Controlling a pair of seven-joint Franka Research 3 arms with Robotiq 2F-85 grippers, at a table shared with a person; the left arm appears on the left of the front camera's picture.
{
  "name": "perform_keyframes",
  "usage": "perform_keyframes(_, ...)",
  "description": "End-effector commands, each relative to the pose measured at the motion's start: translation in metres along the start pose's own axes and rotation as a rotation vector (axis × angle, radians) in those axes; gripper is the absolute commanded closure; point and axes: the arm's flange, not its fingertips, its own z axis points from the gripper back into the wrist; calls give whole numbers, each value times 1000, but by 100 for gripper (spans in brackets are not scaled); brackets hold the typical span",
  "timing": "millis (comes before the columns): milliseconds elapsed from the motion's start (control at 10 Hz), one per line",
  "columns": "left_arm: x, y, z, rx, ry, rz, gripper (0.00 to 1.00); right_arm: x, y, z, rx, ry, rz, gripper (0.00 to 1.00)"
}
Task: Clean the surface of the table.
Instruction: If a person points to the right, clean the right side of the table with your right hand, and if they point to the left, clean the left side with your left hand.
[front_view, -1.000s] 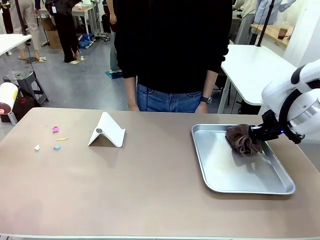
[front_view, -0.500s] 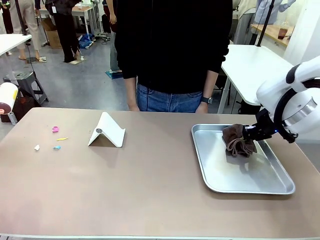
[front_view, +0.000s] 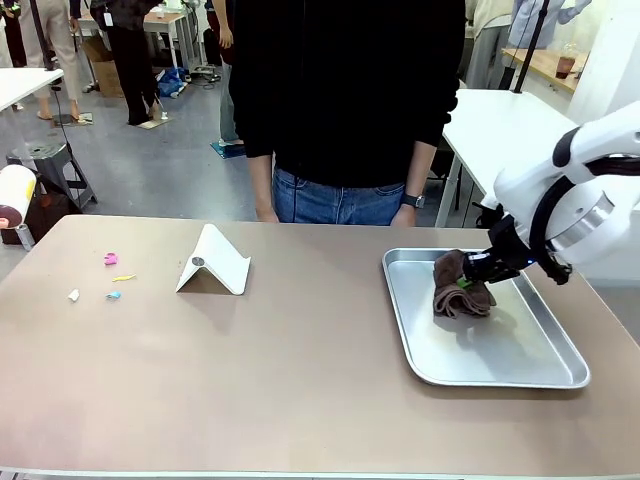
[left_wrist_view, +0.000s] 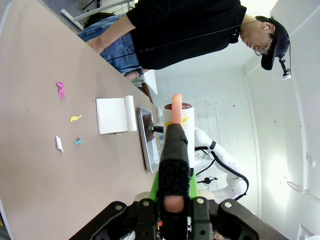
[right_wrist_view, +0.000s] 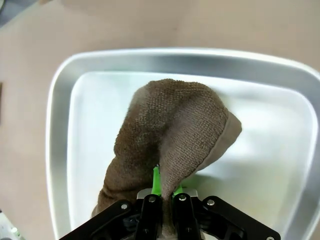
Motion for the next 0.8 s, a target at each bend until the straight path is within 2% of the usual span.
perform_keyframes(0,-2,-5,0,-2,1,-6,100,5,13,-12,72,18,47,93)
perform_keyframes(400,-2,-5,0,-2,1,-6,100,4,29,-12,219,33,79,93)
perform_keyframes(700,-2,-5,0,-2,1,-6,100,-6,18,42,378,-67,80,93)
